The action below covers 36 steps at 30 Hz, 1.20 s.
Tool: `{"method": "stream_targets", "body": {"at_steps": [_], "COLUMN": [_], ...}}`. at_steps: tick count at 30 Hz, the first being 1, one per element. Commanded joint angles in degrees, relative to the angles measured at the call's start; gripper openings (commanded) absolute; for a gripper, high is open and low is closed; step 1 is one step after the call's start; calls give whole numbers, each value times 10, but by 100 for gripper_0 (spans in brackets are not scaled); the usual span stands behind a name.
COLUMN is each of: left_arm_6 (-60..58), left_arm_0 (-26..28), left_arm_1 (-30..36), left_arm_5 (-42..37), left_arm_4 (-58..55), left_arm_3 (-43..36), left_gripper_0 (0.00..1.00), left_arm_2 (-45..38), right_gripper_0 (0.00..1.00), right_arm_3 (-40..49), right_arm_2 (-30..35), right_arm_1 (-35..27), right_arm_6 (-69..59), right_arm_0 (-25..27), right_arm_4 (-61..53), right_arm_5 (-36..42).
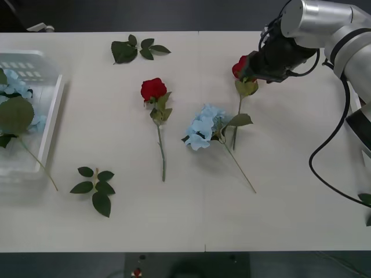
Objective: Put the red flowers into the right box and the blue flowers into the left box
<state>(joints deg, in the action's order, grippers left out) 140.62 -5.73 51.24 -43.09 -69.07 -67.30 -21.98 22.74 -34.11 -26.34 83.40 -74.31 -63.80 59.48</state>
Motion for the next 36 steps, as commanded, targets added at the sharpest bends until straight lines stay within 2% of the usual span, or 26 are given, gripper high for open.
{"method": "stream_targets", "body": {"at_steps": [1,2,3,5,11,13,15,20,24,30,34,36], "left_arm_6": [-36,-37,-37,-37,-37,-36,-31,-22,-23,-43,-170,-192], "left_arm_0": [-5,-6,-5,-6,-5,-5,-6,-17,-43,-86,-137,-163], "left_arm_1": [10,10,10,10,10,10,10,11,10,10,10,10], "left_arm_5": [5,5,5,4,-7,-27,-82,-212,-299,-347,-344,-331], "left_arm_4": [7,7,3,1,-12,-27,-63,-120,-158,-268,-337,-338], "left_arm_3": [-2,-2,-2,-2,-2,-2,-6,-49,-100,-157,-176,-188], "left_gripper_0": [4,11,27,41,49,57,72,79,79,79,79,79], "left_arm_2": [-6,-6,-4,-4,-5,-9,-25,-74,-91,-56,5,38], "right_gripper_0": [86,86,86,86,86,86,86,86,86,86,86,86], "right_arm_3": [-20,-25,-31,-40,-61,-67,-75,-103,-125,-139,-154,-156], "right_arm_2": [28,39,52,75,147,164,191,244,251,251,260,260], "right_arm_1": [18,23,30,39,66,72,81,98,110,118,124,126], "right_arm_6": [-28,-29,-26,-25,-23,-21,-18,-13,-9,0,8,12], "right_arm_0": [-22,-22,-22,-22,-22,-22,-22,-22,-22,-22,-22,-22], "right_arm_4": [42,58,76,100,189,212,242,298,312,312,312,312], "right_arm_5": [1,1,1,1,0,0,-3,-35,-83,-126,-157,-164]}}
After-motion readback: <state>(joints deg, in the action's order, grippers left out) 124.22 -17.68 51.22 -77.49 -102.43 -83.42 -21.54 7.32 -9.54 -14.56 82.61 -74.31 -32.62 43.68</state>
